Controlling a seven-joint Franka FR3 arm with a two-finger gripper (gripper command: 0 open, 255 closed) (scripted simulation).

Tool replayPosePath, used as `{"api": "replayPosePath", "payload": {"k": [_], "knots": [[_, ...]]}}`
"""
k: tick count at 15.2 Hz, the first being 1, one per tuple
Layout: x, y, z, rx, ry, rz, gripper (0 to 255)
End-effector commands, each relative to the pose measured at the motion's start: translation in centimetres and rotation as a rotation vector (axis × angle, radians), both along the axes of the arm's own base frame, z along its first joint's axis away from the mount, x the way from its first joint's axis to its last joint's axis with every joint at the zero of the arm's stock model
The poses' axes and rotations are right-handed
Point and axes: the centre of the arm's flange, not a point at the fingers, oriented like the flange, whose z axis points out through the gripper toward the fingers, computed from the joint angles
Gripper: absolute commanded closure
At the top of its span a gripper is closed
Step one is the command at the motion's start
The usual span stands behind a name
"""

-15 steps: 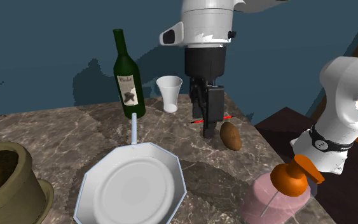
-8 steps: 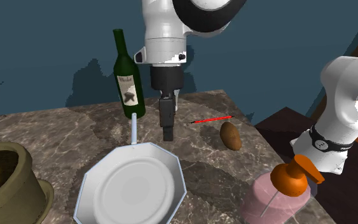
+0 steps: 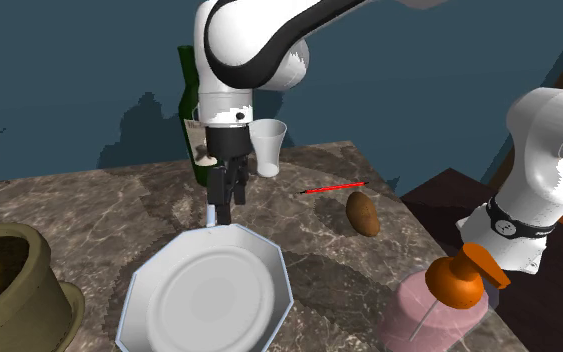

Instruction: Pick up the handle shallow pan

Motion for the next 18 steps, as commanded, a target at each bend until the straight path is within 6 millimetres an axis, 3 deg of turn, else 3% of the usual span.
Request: {"api": "replayPosePath", "payload": {"k": [1, 8, 9, 18], "knots": [[0.1, -0.5, -1.2, 0.005, -0.001, -0.008, 0], [0.1, -0.5, -4.2, 0.005, -0.001, -0.008, 0], [0.0, -0.6, -4.1, 0.005, -0.001, -0.008, 255], [0.1, -0.5, -4.2, 0.005, -0.001, -0.008, 255]]}}
